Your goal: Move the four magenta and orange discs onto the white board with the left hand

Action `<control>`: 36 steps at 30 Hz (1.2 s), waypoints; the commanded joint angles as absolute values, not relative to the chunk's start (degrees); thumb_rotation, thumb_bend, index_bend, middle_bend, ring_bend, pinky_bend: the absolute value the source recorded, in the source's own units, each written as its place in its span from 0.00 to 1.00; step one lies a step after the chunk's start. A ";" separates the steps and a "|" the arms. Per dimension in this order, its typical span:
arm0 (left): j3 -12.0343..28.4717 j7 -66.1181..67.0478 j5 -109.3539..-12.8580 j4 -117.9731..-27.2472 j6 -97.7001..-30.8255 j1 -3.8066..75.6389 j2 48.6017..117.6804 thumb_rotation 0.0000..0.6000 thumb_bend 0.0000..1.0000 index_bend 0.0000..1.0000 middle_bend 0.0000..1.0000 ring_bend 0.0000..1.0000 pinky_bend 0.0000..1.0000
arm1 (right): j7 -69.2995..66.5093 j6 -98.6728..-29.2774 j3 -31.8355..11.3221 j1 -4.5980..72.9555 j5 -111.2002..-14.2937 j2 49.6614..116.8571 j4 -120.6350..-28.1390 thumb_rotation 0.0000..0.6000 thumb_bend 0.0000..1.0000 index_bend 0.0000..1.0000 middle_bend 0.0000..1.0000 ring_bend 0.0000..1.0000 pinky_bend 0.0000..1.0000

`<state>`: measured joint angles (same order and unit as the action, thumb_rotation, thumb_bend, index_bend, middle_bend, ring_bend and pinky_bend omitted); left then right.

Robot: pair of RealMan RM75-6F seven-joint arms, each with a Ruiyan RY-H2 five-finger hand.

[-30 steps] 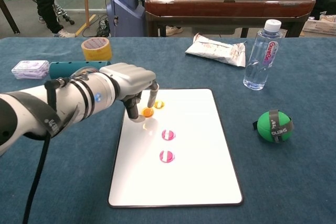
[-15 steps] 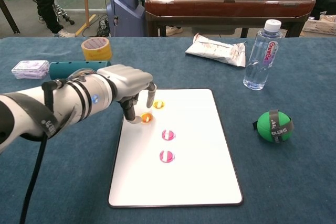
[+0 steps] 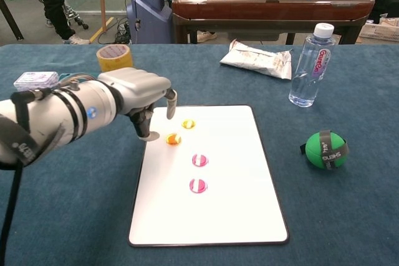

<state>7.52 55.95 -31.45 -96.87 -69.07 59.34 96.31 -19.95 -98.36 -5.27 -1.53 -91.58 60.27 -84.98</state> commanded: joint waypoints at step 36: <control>-13.31 32.69 -71.30 -111.92 -93.77 24.75 63.95 1.00 0.32 0.35 0.40 0.47 0.72 | -9.64 -90.90 -4.89 2.13 -89.89 61.67 -88.67 1.00 0.07 0.22 0.36 0.40 0.48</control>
<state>-12.20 34.84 -69.21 -112.72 -92.45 26.73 65.11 -9.70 -90.97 -4.88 2.08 -89.95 61.65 -88.64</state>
